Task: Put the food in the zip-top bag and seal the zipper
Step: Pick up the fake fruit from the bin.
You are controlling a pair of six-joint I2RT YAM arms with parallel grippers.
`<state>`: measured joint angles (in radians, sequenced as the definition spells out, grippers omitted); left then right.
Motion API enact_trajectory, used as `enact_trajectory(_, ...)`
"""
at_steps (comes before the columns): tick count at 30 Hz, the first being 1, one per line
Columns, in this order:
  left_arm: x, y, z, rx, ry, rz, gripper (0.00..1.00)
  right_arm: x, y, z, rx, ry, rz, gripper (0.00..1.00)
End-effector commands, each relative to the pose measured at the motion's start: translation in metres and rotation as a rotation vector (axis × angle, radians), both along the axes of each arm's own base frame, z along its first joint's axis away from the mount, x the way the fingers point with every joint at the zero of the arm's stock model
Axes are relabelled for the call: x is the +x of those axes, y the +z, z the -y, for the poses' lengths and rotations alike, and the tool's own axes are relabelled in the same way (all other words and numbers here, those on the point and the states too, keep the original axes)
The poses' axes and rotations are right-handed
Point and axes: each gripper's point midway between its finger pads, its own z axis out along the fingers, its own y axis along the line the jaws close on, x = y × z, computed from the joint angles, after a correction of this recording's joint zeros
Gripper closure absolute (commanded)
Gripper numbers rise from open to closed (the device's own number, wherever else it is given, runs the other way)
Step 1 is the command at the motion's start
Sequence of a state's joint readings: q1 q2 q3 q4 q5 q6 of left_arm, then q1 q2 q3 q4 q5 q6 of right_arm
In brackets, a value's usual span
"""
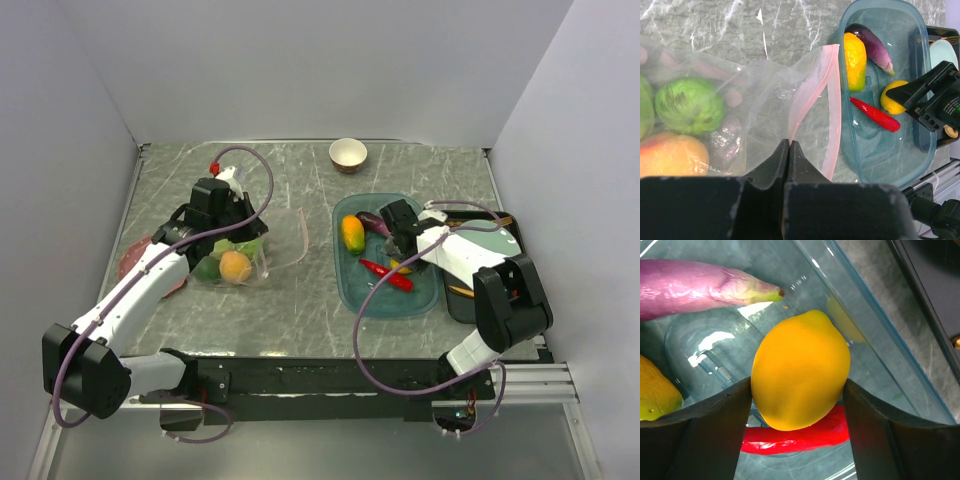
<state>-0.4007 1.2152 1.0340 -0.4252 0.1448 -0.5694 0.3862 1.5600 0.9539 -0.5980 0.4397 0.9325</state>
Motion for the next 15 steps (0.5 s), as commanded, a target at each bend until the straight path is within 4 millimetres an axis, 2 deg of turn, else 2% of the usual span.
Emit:
enact_trajectory(1,0.005,0.010,0.003,-0.012,-0.010,0.044,0.99,0.017,0.018,-0.002,0.022,0.002,0.081,0.33)
enact_trajectory(2,0.005,0.010,0.004,-0.011,-0.012,0.044,0.99,0.017,0.018,-0.004,0.034,0.008,0.080,0.46)
enact_trajectory(5,0.004,0.008,0.003,-0.012,-0.009,0.042,0.99,0.018,0.020,-0.009,0.054,0.032,0.096,0.64)
enact_trajectory(10,0.002,0.007,0.003,-0.015,-0.007,0.041,0.99,0.020,0.033,-0.018,0.102,0.084,0.150,0.79)
enact_trajectory(15,0.003,0.009,0.004,-0.019,-0.014,0.043,0.99,0.021,0.053,-0.022,0.130,0.125,0.206,0.83)
